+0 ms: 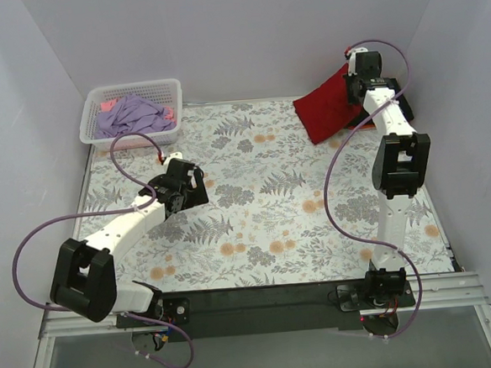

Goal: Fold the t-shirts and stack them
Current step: Neatly place the folded tshirt to the corner

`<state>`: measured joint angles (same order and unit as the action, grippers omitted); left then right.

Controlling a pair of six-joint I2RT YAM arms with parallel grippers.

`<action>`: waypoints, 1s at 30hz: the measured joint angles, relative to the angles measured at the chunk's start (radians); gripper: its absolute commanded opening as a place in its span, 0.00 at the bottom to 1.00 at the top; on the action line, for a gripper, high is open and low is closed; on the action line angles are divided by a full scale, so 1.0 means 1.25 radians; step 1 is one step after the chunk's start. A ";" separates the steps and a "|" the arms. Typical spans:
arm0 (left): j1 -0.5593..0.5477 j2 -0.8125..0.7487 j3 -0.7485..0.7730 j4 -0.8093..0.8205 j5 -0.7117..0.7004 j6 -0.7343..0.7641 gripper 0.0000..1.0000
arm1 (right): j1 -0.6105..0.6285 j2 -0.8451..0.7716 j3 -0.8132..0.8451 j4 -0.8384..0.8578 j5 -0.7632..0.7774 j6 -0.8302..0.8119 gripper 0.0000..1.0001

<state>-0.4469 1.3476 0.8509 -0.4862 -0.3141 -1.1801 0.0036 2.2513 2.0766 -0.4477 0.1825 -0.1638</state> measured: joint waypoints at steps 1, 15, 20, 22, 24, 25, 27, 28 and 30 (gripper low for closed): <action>0.000 0.004 0.000 0.000 0.000 0.000 0.84 | -0.002 0.000 0.009 0.000 -0.006 0.000 0.01; 0.000 0.045 0.000 0.000 0.016 0.000 0.84 | -0.074 0.000 0.083 0.007 -0.138 0.024 0.01; 0.000 0.065 0.000 0.000 0.020 0.000 0.84 | -0.119 0.000 0.102 0.025 -0.221 0.064 0.01; 0.000 0.070 0.000 0.000 0.020 0.000 0.84 | -0.139 0.000 0.101 0.031 -0.251 0.081 0.01; 0.000 0.073 0.000 0.000 0.023 -0.002 0.84 | -0.155 0.000 0.101 0.036 -0.270 0.089 0.01; 0.000 0.074 0.000 0.000 0.026 -0.002 0.84 | -0.162 0.000 0.101 0.040 -0.278 0.091 0.01; 0.000 0.076 0.000 0.000 0.031 -0.003 0.84 | -0.177 0.000 0.101 0.046 -0.296 0.092 0.01; 0.000 0.079 0.000 0.000 0.033 -0.004 0.84 | -0.184 0.000 0.100 0.048 -0.303 0.092 0.01; 0.000 0.083 0.000 0.000 0.036 -0.005 0.84 | -0.195 0.000 0.094 0.054 -0.316 0.090 0.01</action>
<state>-0.4469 1.4509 0.8505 -0.4862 -0.2687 -1.1862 -0.2398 2.2513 2.1944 -0.3805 -0.2131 -0.0509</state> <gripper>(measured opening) 0.836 0.068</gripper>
